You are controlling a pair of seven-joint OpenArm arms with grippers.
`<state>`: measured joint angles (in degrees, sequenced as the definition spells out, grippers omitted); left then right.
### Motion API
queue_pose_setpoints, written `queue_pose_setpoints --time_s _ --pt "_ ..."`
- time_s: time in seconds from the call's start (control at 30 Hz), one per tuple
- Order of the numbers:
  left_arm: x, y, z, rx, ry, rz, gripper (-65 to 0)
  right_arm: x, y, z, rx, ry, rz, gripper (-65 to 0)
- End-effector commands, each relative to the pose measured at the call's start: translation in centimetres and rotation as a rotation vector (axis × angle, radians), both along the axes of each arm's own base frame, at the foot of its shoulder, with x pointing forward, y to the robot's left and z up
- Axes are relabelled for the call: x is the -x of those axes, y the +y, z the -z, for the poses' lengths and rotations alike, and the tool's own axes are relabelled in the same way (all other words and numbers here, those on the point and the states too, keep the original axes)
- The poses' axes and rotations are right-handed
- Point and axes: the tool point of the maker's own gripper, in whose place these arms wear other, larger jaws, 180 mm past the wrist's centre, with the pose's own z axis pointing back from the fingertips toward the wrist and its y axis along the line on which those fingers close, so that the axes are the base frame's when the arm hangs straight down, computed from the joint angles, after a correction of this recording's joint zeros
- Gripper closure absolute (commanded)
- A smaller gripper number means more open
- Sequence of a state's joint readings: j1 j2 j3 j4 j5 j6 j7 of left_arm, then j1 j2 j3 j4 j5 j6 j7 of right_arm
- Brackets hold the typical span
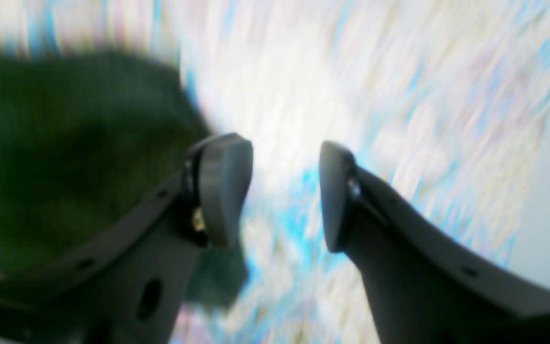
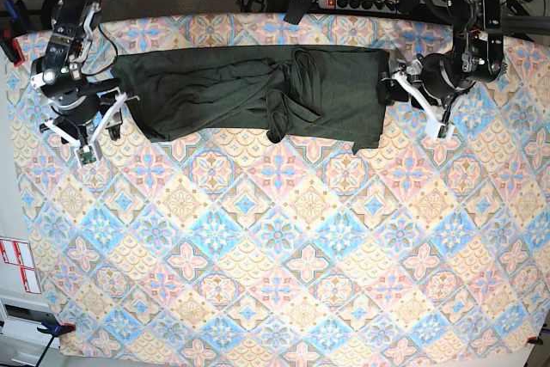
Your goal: Fold the T-shirt properly
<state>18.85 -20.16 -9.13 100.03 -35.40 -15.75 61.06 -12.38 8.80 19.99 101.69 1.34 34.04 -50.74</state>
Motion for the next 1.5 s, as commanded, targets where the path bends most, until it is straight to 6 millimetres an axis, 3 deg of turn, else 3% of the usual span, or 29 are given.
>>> queue_pose_setpoints --time_s 0.0,0.2,0.37,0.47,0.8,1.33,1.47 --pt "-0.7 0.4 -0.6 -0.017 -0.029 0.007 -44.7 0.9 -0.7 0.7 0.017 0.042 0.011 -26.7" --pt "-0.5 1.2 -0.1 -0.081 -0.018 0.018 -44.7 1.7 0.4 2.8 -0.106 0.084 0.031 -27.1" --pt "-0.6 1.2 -0.1 -0.082 -0.021 0.02 -44.7 2.2 2.3 4.7 -0.301 0.101 0.069 -35.6" --pt "-0.6 1.2 -0.1 -0.082 -0.021 0.02 -44.7 0.7 2.2 4.4 -0.328 0.078 0.074 -39.2" --pt "-0.6 1.1 -0.1 -0.082 -0.021 0.022 -44.7 1.3 2.3 5.9 -0.353 0.122 0.09 -39.3" --pt "-0.6 1.0 -0.2 -0.074 -0.022 0.022 -44.7 2.5 7.4 7.7 -0.379 0.21 -0.048 -39.3" --pt "-0.6 1.0 -0.2 -0.074 -0.023 0.023 -44.7 2.7 7.4 8.1 -0.384 0.22 -0.042 -39.3"
